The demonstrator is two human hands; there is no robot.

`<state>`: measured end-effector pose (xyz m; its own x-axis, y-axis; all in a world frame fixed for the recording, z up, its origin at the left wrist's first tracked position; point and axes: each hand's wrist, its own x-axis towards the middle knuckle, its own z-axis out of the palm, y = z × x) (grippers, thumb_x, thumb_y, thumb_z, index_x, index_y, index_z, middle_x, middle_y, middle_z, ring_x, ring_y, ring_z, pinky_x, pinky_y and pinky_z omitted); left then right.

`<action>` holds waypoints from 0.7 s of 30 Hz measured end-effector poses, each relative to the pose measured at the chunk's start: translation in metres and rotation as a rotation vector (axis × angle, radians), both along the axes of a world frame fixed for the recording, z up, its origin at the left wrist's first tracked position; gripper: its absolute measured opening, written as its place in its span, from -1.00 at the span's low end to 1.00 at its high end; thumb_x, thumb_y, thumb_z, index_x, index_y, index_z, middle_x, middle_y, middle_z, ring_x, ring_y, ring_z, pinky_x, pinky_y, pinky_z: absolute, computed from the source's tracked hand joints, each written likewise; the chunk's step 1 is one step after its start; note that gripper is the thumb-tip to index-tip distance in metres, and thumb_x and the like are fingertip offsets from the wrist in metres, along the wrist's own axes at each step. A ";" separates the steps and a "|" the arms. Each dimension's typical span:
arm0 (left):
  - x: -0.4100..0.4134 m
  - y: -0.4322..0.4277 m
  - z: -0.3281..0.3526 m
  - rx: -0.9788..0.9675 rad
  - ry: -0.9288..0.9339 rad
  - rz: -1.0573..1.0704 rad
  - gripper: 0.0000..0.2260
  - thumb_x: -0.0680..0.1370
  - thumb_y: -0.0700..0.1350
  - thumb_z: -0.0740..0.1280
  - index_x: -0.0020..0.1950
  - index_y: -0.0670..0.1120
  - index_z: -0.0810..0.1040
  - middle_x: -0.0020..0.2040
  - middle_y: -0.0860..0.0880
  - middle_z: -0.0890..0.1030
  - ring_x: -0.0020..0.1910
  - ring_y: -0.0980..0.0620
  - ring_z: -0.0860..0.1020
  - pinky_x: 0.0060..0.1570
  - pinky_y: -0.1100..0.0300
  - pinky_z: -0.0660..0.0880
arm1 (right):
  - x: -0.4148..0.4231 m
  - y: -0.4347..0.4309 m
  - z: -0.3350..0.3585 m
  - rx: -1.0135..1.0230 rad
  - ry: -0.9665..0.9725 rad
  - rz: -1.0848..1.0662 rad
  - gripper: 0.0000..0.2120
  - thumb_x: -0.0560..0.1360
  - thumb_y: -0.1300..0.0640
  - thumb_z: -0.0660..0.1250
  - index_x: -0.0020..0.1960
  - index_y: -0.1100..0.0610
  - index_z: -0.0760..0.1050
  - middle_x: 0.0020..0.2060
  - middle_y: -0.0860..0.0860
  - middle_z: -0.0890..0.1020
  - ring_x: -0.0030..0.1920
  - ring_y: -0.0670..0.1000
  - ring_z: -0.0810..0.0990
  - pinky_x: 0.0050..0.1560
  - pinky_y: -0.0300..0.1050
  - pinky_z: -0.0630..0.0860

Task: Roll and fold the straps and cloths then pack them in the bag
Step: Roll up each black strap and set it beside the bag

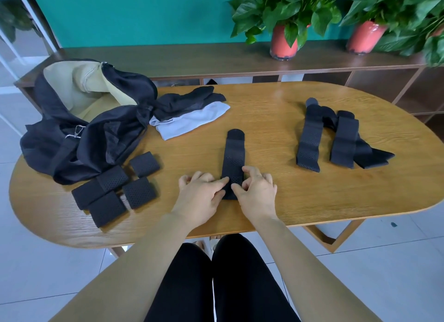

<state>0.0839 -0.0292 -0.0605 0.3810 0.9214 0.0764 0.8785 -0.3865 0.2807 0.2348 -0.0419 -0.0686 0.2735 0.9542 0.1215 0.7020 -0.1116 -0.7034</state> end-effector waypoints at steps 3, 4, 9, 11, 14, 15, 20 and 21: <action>0.001 0.000 0.003 0.044 0.074 -0.049 -0.64 0.64 0.07 0.10 0.45 0.17 0.33 0.00 0.10 0.38 0.16 0.04 0.31 0.28 -0.04 0.11 | 0.002 -0.001 -0.002 0.028 -0.010 -0.012 -0.56 0.46 0.02 0.40 0.30 0.05 0.40 -0.20 -0.11 0.48 0.08 -0.06 0.32 0.10 -0.19 0.25; 0.001 0.000 0.004 0.059 0.099 -0.070 -0.62 0.63 0.10 0.10 0.46 0.16 0.32 0.08 0.09 0.38 0.18 0.04 0.31 0.27 -0.02 0.11 | 0.003 -0.002 -0.003 0.046 -0.012 -0.015 -0.57 0.46 0.03 0.40 0.29 0.05 0.41 -0.15 -0.09 0.49 0.06 -0.06 0.31 0.13 -0.16 0.30; -0.003 0.003 0.010 0.080 0.171 -0.223 -0.53 0.56 0.14 0.19 0.46 0.05 0.35 0.42 0.12 0.28 0.38 0.05 0.18 0.20 0.04 0.09 | 0.014 -0.019 -0.003 0.213 -0.153 0.224 -0.60 0.34 0.14 0.32 0.18 0.07 0.56 0.18 -0.08 0.51 0.24 -0.03 0.31 0.16 -0.14 0.28; -0.004 0.003 0.011 0.076 0.185 -0.255 -0.55 0.57 0.09 0.19 0.45 0.04 0.36 0.44 0.15 0.30 0.41 0.07 0.19 0.21 0.06 0.09 | 0.020 -0.028 -0.003 0.191 -0.252 0.324 -0.52 0.27 0.13 0.27 0.19 0.07 0.58 0.23 -0.11 0.53 0.32 -0.05 0.27 0.13 -0.15 0.18; -0.007 -0.002 0.014 0.086 0.179 -0.279 -0.61 0.58 0.06 0.15 0.41 0.08 0.41 0.40 0.20 0.39 0.37 0.12 0.28 0.19 0.08 0.08 | 0.029 -0.034 -0.003 0.191 -0.334 0.367 -0.57 0.32 0.14 0.27 0.17 0.06 0.59 0.18 -0.12 0.59 0.30 -0.05 0.32 0.08 -0.16 0.17; -0.007 -0.004 0.014 0.089 0.162 -0.282 -0.64 0.59 0.05 0.13 0.37 0.10 0.45 0.34 0.21 0.45 0.33 0.13 0.32 0.16 0.09 0.08 | 0.030 -0.035 -0.002 0.205 -0.334 0.368 -0.63 0.35 0.15 0.30 0.15 0.05 0.60 0.12 -0.11 0.61 0.26 -0.05 0.36 0.05 -0.16 0.18; -0.004 -0.017 0.009 -0.106 -0.226 -0.025 -0.74 0.62 -0.01 0.18 0.30 0.15 0.48 -0.04 0.15 0.64 0.03 0.13 0.53 0.20 0.10 0.24 | 0.026 -0.033 0.008 0.091 -0.005 0.221 -0.77 0.49 0.14 0.37 0.14 0.04 0.61 -0.13 -0.12 0.47 0.04 -0.09 0.48 0.15 -0.14 0.35; -0.003 -0.017 0.006 -0.121 -0.333 0.022 -0.76 0.60 -0.03 0.23 0.25 0.12 0.51 -0.01 0.14 0.66 0.04 0.13 0.57 0.24 0.04 0.33 | 0.024 -0.032 0.008 0.081 0.059 0.173 -0.81 0.49 0.15 0.37 0.10 0.06 0.62 -0.17 -0.14 0.47 0.03 -0.05 0.53 0.11 -0.13 0.42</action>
<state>0.0810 -0.0463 -0.0549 0.3333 0.9392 0.0829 0.7389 -0.3148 0.5958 0.2589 -0.0741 -0.0607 0.1153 0.9753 0.1886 0.6627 0.0659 -0.7460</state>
